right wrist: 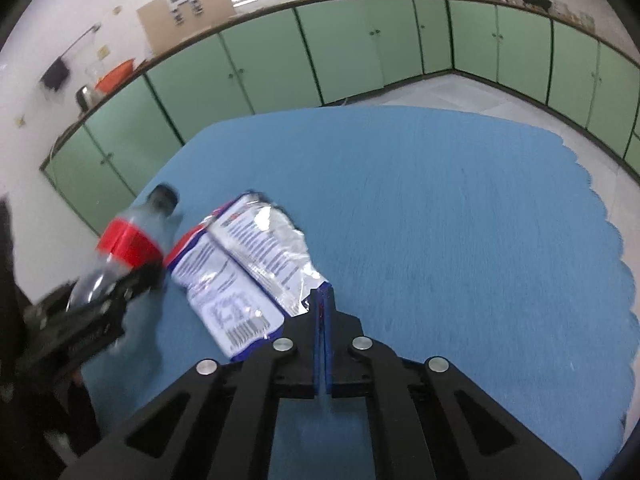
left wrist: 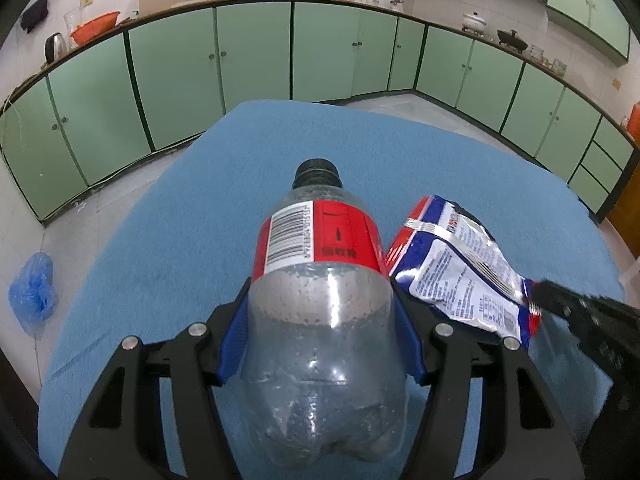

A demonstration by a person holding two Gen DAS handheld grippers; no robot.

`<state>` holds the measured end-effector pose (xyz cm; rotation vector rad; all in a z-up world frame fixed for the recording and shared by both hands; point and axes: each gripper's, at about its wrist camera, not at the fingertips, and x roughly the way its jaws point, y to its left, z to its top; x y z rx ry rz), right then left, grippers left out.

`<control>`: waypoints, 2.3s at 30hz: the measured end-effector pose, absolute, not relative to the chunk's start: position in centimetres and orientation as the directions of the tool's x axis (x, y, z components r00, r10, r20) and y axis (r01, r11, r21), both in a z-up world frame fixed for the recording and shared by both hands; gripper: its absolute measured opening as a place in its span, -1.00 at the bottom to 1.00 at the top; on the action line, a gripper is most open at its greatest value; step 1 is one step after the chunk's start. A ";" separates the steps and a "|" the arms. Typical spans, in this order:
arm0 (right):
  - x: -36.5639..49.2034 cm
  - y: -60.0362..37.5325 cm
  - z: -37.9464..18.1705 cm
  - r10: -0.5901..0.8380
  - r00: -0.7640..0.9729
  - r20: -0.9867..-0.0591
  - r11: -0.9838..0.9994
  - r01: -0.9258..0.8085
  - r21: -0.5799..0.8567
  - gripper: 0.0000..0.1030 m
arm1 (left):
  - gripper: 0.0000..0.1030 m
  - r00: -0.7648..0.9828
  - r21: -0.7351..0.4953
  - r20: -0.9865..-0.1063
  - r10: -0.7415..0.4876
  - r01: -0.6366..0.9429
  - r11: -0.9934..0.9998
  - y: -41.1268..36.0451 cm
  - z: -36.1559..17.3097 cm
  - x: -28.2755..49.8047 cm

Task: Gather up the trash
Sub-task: 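Grasp the white-red chip bag by its edge with the right tool, then lift the chip bag with the right tool while the left tool carries the bottle to the bin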

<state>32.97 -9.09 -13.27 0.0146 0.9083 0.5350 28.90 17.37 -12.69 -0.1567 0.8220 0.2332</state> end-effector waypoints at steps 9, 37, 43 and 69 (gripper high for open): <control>30.4 -8.0 -11.7 0.453 0.483 -0.749 0.836 -0.523 0.168 -0.05 | 0.17 0.661 -0.052 -0.739 0.129 -0.246 0.968 17.1 -12.5 26.3; 32.1 -8.9 -13.0 0.578 0.406 -0.708 0.769 -0.562 0.305 -1.00 | 0.17 0.659 -0.049 -0.741 0.128 -0.242 0.969 16.8 -12.0 25.6; 30.0 -11.2 -10.2 0.551 0.479 -0.684 0.791 -0.560 0.245 -1.00 | 0.17 0.676 -0.064 -0.730 0.101 -0.215 0.975 16.0 -11.2 24.8; 21.5 -25.9 -3.3 0.385 0.706 -0.594 0.917 -0.366 0.159 -1.00 | 0.17 0.760 -0.117 -0.631 -0.154 0.103 0.988 1.1 -5.7 21.4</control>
